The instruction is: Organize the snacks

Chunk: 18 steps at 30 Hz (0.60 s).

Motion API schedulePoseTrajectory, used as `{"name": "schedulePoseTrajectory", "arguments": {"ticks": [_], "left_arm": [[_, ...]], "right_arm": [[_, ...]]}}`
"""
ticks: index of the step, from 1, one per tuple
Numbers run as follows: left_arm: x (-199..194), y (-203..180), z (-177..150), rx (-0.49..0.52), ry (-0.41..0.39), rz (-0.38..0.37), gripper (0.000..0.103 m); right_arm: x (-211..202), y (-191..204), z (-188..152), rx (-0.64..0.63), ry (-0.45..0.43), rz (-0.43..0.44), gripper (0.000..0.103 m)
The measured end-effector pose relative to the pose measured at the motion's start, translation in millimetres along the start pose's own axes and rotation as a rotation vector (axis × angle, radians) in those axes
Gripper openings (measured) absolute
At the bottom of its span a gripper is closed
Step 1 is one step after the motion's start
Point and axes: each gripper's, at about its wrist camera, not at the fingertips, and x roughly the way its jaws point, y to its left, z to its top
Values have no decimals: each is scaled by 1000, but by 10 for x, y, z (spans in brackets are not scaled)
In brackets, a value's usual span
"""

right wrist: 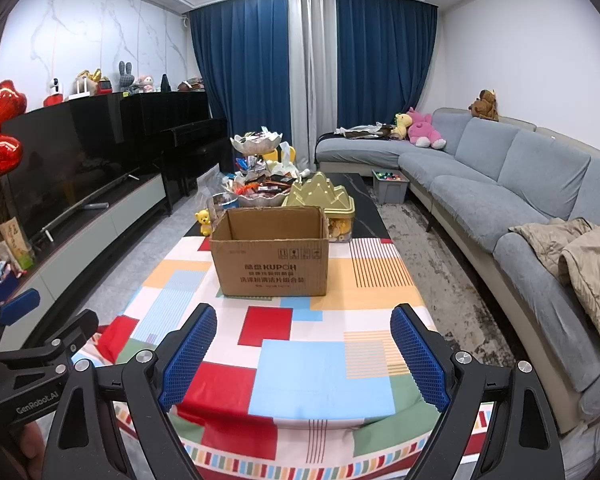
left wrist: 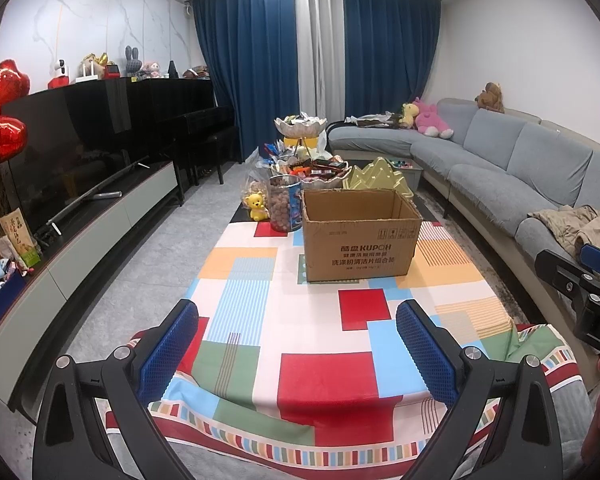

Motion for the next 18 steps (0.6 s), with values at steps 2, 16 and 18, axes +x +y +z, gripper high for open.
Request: {"name": "schedulePoseTrajectory", "arguments": {"ticks": [2, 16, 18], "left_arm": [[3, -12, -5, 1, 2, -1, 101], [1, -13, -10, 0, 1, -2, 101], [2, -18, -11, 1, 2, -2, 101]], "right_arm": [[0, 0, 0, 0, 1, 1, 90], [-3, -8, -1, 1, 3, 0, 90], [-4, -8, 0, 1, 3, 1, 90]]}}
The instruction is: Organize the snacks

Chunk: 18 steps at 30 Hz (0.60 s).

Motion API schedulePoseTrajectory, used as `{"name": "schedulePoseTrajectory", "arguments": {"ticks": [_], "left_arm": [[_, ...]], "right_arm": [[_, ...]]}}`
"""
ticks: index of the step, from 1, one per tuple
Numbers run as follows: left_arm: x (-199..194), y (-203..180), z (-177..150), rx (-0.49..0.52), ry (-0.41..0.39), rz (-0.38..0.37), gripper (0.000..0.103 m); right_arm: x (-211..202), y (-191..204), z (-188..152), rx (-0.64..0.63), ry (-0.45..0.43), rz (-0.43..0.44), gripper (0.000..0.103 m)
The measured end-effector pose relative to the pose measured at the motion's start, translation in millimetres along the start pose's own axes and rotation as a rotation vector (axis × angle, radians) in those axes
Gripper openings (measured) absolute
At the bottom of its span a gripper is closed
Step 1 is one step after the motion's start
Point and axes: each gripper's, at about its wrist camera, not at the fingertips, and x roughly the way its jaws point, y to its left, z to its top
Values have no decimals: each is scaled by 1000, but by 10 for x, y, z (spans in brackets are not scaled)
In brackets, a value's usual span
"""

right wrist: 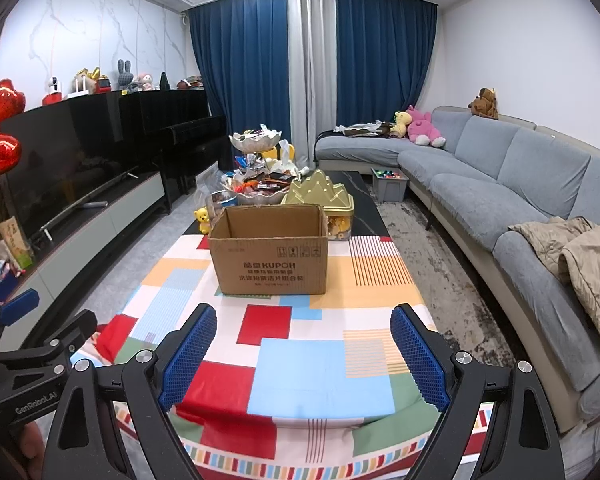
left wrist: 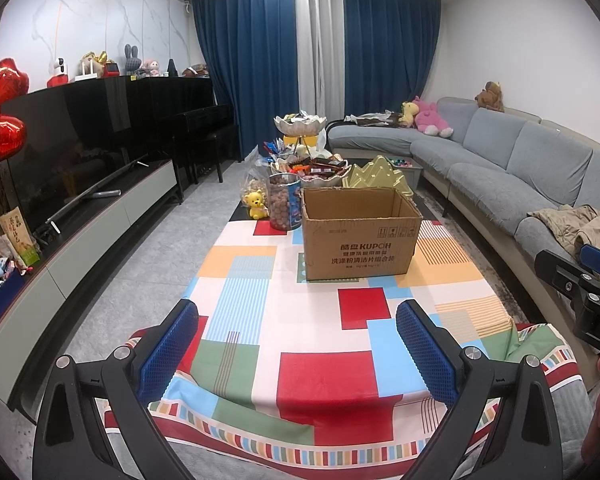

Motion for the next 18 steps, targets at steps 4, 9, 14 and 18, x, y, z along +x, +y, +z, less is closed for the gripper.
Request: {"name": "schedulePoseTrajectory", "arguments": {"ticks": [4, 9, 14, 18], "left_arm": [[-1, 5, 3, 0, 0, 1, 101], [6, 9, -5, -1, 0, 0, 101], [4, 9, -12, -1, -4, 0, 101], [15, 14, -29, 3, -1, -9, 101]], "right_arm": [[0, -1, 2, 0, 0, 0, 90], [0, -2, 5, -1, 0, 0, 90], [-3, -2, 6, 1, 0, 0, 90], [-5, 1, 6, 0, 1, -1, 90]]}}
